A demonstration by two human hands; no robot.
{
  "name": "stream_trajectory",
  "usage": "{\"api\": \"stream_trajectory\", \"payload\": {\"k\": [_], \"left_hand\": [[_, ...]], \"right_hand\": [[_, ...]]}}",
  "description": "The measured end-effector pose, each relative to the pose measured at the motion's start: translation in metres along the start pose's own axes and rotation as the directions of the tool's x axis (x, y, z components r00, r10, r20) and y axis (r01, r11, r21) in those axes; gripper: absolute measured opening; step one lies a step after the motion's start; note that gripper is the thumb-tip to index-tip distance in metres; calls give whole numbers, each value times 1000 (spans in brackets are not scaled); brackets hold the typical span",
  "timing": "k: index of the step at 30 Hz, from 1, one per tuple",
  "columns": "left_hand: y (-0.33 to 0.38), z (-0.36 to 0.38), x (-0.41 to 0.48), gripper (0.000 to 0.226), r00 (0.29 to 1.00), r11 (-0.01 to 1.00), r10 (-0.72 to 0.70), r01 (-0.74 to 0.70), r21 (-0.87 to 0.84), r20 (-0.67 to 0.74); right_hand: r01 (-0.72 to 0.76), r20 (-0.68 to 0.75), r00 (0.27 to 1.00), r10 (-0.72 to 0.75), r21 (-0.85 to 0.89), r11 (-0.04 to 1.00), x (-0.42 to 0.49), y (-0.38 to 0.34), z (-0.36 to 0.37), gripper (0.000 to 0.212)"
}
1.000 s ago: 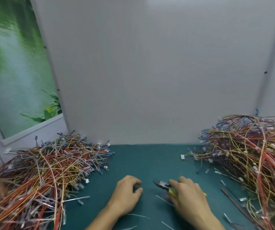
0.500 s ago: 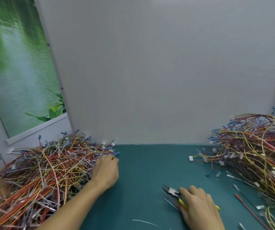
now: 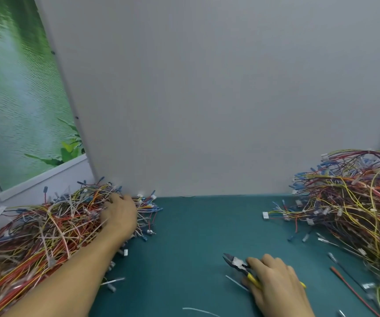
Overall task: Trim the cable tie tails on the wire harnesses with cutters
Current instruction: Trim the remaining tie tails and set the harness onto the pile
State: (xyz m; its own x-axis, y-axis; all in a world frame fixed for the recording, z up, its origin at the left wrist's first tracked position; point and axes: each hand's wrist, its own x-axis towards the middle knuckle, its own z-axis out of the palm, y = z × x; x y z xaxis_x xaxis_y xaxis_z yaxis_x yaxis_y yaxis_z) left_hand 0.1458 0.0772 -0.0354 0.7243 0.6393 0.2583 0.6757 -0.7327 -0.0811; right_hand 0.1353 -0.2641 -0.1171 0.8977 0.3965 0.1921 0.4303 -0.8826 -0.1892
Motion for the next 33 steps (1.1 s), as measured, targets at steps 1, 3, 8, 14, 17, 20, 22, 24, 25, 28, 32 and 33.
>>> {"api": "stream_trajectory", "payload": {"k": [1, 3, 8, 14, 17, 20, 22, 24, 25, 28, 32, 33], "left_hand": [[1, -2, -2, 39, 999, 1000, -7, 6, 17, 35], [1, -6, -8, 31, 995, 998, 14, -21, 64, 99], [1, -25, -19, 19, 996, 996, 84, -83, 26, -14], [40, -34, -53, 10, 912, 929, 220, -304, -210, -346], [48, -24, -60, 17, 953, 920, 285, -302, -249, -102], [44, -33, -59, 18, 953, 874, 304, -278, -398, 3], [42, -49, -57, 16, 950, 756, 304, -289, -588, -76], [39, -68, -56, 14, 962, 563, 203, -266, -783, -181], [39, -75, -55, 13, 968, 454, 126, -252, -855, -219], [47, -75, -58, 18, 991, 350, 78, -125, -929, -104], [72, -41, -79, 14, 971, 622, 236, -129, -772, 28], [76, -36, -85, 15, 970, 633, 243, -149, -760, 13]], "right_hand": [[3, -6, 1000, -3, 5, 1000, 0, 0, 0, 39], [5, -18, 1000, -5, 8, 1000, -1, 0, 0, 40], [11, -27, 1000, -11, 6, 1000, -2, -1, -1, 36], [7, -22, 1000, -7, 16, 1000, -2, -3, -3, 34], [18, -26, 1000, -17, 22, 1000, -3, -3, -3, 33], [21, -30, 999, -20, 21, 1000, -4, -3, -4, 34], [17, -26, 1000, -16, 26, 1000, -3, -3, -4, 34], [18, -29, 999, -17, 51, 999, -3, -3, -3, 34], [17, -30, 999, -15, 61, 998, -3, -4, -3, 34], [10, -16, 1000, -9, 76, 997, -5, -3, -5, 32], [-27, -65, 997, 43, 228, 973, -8, -10, -20, 13], [-39, -107, 991, 79, 338, 940, -8, -13, -27, 10]]}}
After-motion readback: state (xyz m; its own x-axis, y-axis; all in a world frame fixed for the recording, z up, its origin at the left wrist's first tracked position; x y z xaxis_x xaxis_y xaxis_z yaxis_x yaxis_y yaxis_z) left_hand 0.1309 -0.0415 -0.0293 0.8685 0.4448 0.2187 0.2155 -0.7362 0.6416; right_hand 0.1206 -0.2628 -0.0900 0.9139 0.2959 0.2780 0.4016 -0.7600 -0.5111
